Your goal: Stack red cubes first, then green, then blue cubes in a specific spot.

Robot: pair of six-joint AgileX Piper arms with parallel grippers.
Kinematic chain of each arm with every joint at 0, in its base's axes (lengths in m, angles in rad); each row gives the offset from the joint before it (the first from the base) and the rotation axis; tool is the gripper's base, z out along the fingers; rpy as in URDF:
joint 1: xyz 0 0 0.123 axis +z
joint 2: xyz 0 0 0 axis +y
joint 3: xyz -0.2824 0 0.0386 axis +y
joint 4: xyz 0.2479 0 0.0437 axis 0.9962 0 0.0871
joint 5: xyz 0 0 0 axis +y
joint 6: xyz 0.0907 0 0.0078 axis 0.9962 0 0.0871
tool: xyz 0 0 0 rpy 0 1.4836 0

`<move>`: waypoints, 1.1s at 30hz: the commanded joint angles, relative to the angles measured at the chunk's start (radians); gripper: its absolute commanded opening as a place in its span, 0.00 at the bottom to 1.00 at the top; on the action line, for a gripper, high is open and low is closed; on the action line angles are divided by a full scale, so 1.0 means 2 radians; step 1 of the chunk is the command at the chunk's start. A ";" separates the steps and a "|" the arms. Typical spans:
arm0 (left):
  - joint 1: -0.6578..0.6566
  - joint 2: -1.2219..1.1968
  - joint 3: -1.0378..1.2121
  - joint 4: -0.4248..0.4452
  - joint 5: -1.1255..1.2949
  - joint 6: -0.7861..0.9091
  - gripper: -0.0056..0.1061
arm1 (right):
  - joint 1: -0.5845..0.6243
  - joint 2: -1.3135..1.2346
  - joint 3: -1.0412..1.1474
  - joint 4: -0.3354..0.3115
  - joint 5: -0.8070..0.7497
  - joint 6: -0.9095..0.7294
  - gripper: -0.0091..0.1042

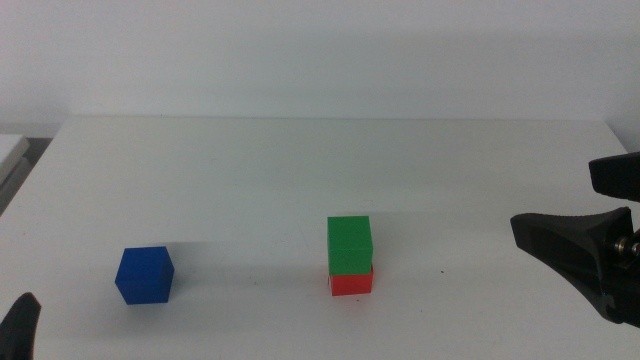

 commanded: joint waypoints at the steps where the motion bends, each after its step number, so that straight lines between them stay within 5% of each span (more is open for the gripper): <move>1: -0.001 -0.002 0.000 0.014 -0.007 -0.001 0.89 | 0.001 -0.001 0.001 -0.002 -0.004 -0.002 0.90; 6: 0.000 0.035 -0.043 0.017 0.004 -0.037 0.89 | 0.001 -0.001 0.001 -0.002 -0.004 -0.002 0.90; 12: 0.000 0.271 -0.304 -0.107 0.247 -0.055 0.89 | 0.001 -0.001 0.001 -0.002 -0.004 -0.002 0.90; 14: 0.000 0.345 -0.374 -0.115 0.301 -0.054 0.89 | 0.001 -0.001 0.001 -0.002 -0.004 -0.002 0.90; 20: -0.001 0.561 -0.519 -0.095 0.423 -0.034 0.89 | 0.001 -0.002 0.001 -0.002 -0.004 -0.002 0.90; 33: -0.058 0.782 -0.571 -0.053 0.436 -0.029 0.89 | 0.001 -0.002 0.001 -0.002 -0.004 -0.002 0.90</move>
